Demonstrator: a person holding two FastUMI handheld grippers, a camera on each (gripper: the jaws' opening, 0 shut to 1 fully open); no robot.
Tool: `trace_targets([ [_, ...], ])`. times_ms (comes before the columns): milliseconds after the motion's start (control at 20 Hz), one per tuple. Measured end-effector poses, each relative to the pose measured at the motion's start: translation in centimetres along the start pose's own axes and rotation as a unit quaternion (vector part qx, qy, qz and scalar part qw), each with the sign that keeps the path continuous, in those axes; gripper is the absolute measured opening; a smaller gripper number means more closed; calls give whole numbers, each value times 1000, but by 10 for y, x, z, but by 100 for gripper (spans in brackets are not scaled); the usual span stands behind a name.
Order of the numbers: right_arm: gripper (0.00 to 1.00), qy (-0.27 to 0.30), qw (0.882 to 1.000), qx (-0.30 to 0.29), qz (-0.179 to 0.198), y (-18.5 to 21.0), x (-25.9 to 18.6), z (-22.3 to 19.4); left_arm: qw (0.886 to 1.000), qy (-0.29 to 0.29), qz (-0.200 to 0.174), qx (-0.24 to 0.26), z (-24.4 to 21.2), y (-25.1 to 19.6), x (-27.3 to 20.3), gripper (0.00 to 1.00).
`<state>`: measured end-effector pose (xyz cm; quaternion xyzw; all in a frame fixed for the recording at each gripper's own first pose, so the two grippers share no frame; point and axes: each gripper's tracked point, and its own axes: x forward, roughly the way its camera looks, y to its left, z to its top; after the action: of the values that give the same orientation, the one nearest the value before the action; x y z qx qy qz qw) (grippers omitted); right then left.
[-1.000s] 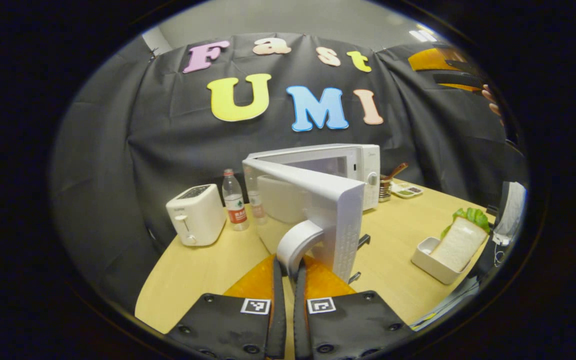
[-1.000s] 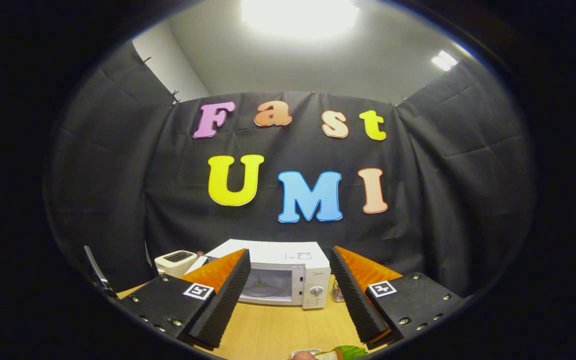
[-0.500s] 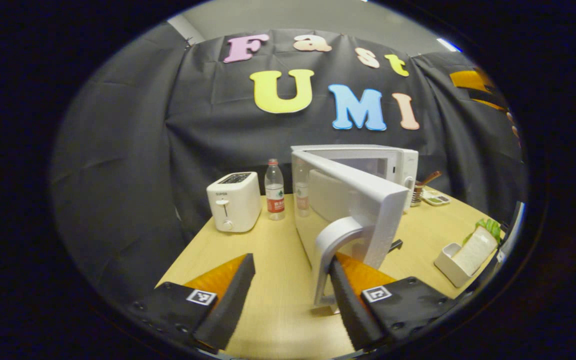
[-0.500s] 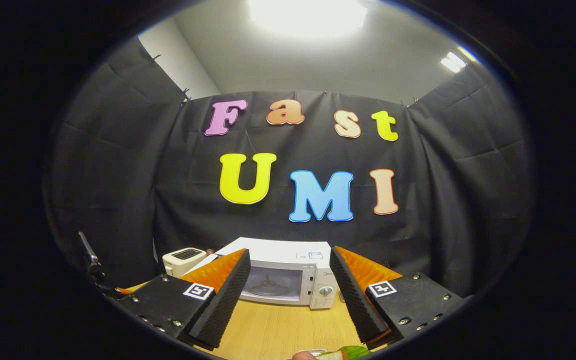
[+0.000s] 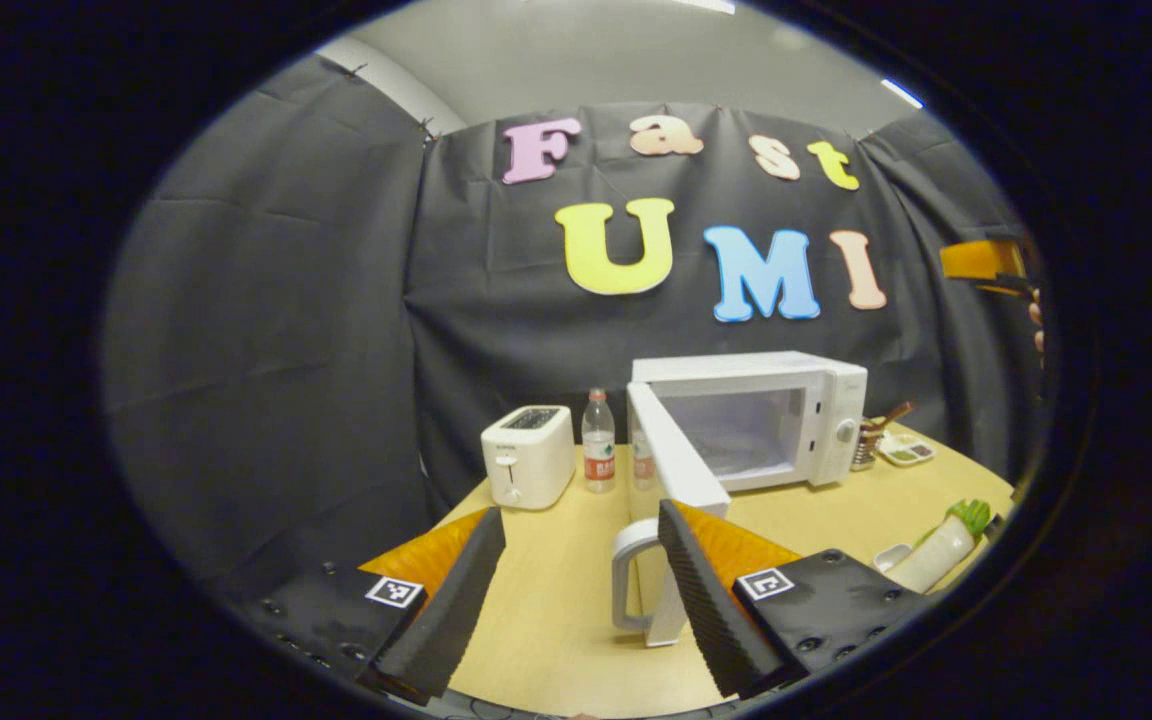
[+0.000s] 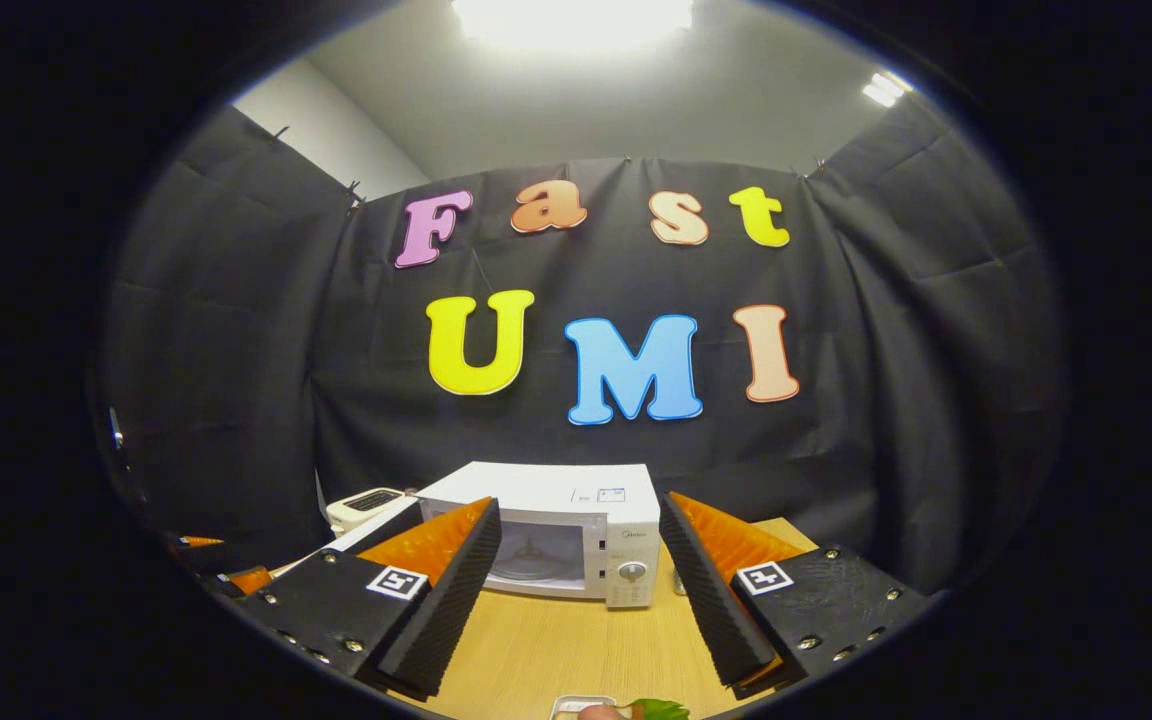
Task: Open the microwave oven with the left hand, put the food in, and close the microwave oven.
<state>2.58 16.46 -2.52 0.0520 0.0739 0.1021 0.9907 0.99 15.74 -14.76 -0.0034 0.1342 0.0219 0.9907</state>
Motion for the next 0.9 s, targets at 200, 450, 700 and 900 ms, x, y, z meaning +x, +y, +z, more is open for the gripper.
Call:
trace_targets([
  [200, 96, 36, 999, 4, 6, -27, -3, -28, 998, -66, 14, 8, 75, -12, -12, 95],
  [450, 97, 108, 994, 16, 23, -49, -12, -78, 991, -135, 12, 11, 150, -42, -29, 100],
  [700, 97, 192, 979, 65, 35, -70, -28, -135, 988, -156, 1, -1, 175, -73, -35, 100],
  [900, 97, 270, 957, 87, 59, -74, -44, -184, 987, -160, 3, 4, 179, -88, -34, 100],
])
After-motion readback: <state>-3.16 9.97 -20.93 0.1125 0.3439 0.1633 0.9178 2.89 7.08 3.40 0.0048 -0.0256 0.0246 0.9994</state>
